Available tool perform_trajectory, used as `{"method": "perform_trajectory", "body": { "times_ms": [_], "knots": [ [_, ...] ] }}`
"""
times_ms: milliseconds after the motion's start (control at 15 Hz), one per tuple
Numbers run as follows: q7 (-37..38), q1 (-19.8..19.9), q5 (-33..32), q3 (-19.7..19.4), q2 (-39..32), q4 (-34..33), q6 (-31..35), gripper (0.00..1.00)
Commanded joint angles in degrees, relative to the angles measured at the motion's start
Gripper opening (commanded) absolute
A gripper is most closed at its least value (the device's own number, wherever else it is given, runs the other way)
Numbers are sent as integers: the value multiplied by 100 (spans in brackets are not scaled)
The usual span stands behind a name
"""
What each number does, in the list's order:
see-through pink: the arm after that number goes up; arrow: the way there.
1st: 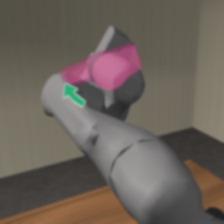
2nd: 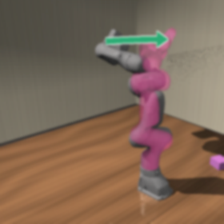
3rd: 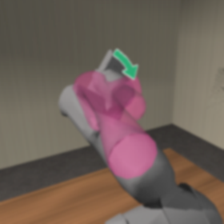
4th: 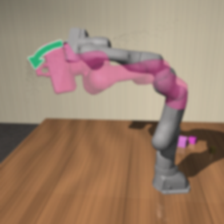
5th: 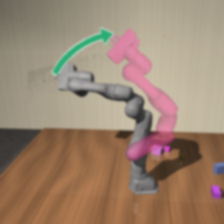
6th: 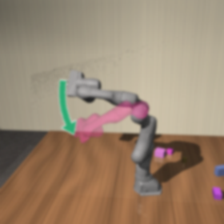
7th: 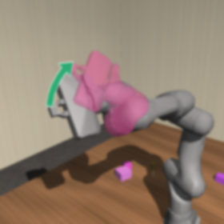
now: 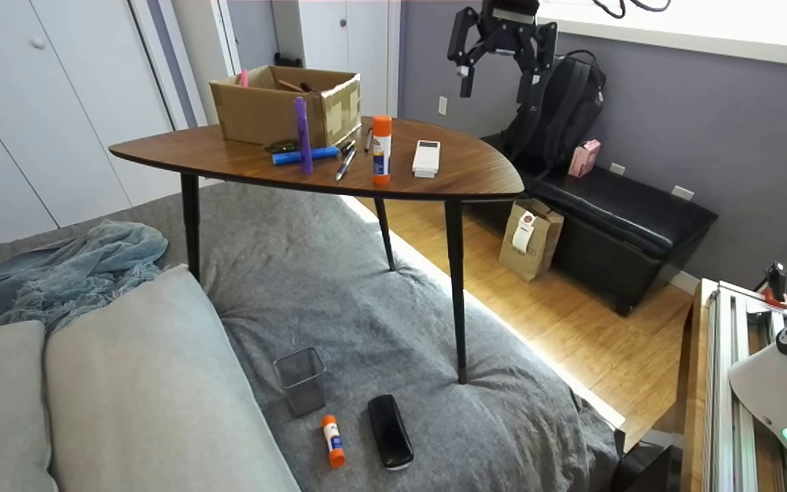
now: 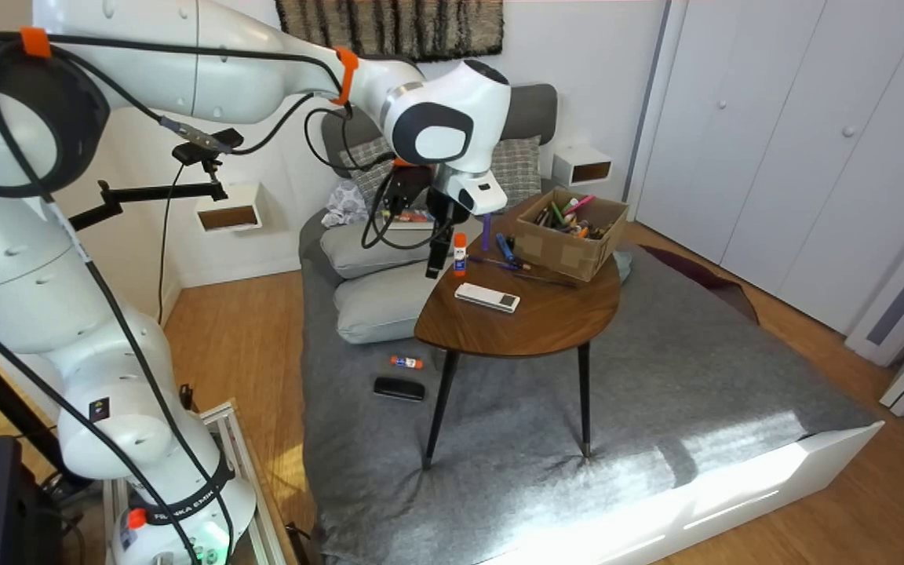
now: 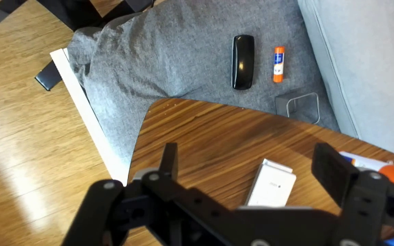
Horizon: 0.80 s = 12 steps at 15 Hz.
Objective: Press a button on the remote control
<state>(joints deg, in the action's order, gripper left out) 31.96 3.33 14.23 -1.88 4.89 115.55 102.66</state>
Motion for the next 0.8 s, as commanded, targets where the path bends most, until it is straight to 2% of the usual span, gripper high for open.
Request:
{"method": "perform_trajectory", "body": {
  "times_ms": [0,67,133,267,733],
  "knots": [
    [368,86,297,-119,-571,-697,-367,100],
    [415,99,361,-158,-694,-826,-389,75],
    [481,111,444,-200,-826,-971,-462,74],
    [559,139,598,-277,-1086,-1255,-634,59],
    [953,234,988,-454,-1817,-1883,-599,10]
  ]
}}
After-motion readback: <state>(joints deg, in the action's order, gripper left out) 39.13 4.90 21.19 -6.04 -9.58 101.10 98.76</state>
